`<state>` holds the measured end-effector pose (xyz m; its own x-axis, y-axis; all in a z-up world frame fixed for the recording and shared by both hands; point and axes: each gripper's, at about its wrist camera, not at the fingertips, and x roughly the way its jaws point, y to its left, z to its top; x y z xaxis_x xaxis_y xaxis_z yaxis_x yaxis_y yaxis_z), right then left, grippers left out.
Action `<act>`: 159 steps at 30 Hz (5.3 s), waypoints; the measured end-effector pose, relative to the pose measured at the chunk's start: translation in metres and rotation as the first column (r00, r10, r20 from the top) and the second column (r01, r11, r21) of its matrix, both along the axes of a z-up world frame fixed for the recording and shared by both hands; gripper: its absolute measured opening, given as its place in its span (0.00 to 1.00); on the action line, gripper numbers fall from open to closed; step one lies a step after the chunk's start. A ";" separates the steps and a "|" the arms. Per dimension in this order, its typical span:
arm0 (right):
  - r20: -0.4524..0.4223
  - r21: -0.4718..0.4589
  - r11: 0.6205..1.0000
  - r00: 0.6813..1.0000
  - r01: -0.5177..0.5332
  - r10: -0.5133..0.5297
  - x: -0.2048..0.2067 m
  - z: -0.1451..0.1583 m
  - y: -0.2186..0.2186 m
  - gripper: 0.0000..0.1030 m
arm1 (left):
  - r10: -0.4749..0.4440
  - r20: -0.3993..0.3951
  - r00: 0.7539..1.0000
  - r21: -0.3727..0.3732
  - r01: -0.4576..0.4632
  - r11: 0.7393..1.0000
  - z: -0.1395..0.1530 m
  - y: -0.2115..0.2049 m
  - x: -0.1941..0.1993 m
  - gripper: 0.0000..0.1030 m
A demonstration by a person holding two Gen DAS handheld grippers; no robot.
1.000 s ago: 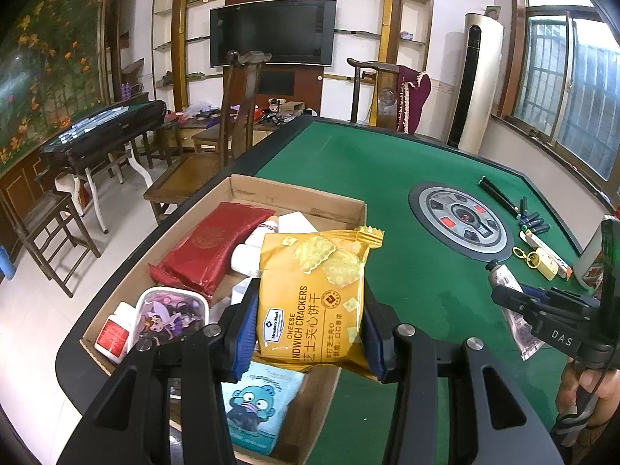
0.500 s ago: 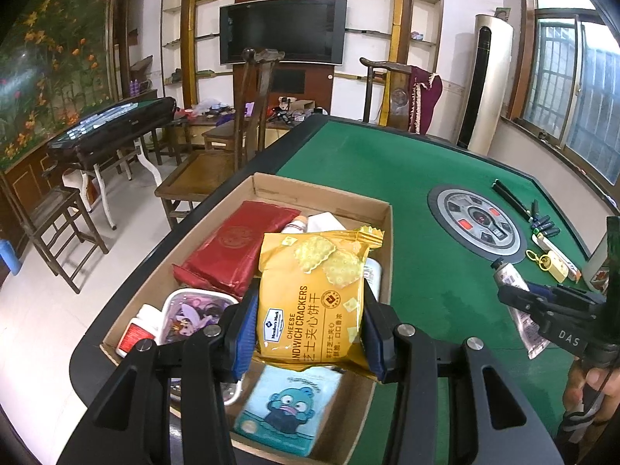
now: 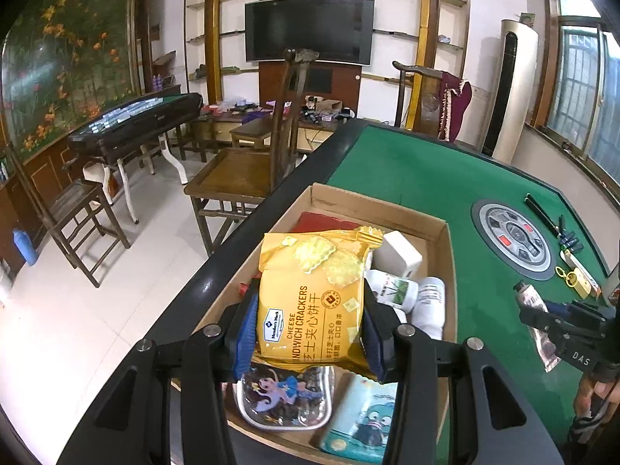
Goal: Organize objects
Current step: 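Lower the cracker packet into the tray with the left tool while the right brings the tube, then open the left tool to release the packet while the right lowers the tube into the tray, then move both open tools back over the table toward the remaining items, then grasp the white-and-blue tube with the right tool and lift it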
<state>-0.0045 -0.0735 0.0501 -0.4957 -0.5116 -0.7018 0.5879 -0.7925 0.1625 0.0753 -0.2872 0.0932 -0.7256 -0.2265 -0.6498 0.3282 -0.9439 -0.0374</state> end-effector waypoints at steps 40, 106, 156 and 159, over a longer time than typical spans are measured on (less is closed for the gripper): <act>0.096 -0.048 0.979 0.975 -0.198 0.202 -0.110 0.003 -0.150 0.26 | -0.102 0.302 0.948 -0.025 0.115 0.993 -0.042 -0.024 -0.191 0.44; 0.057 -0.196 0.858 0.878 0.476 -0.474 -0.040 0.026 0.271 1.00 | -0.450 0.216 0.866 -0.228 0.493 0.840 -0.056 0.356 -0.153 0.82; 0.356 -0.235 0.904 0.897 0.357 -0.261 -0.124 -0.014 0.260 1.00 | -0.460 0.267 0.847 -0.173 0.511 0.842 -0.089 0.363 -0.180 0.82; 0.343 -0.250 0.885 0.891 0.393 -0.299 -0.122 -0.007 0.270 1.00 | -0.481 0.272 0.834 -0.121 0.525 0.842 -0.090 0.365 -0.185 0.82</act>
<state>-0.1264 0.1966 0.0428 -0.4822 -0.5557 -0.6773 0.1751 -0.8186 0.5470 -0.1093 0.0778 0.0032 -0.6132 -0.0002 -0.7899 -0.2160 -0.9618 0.1680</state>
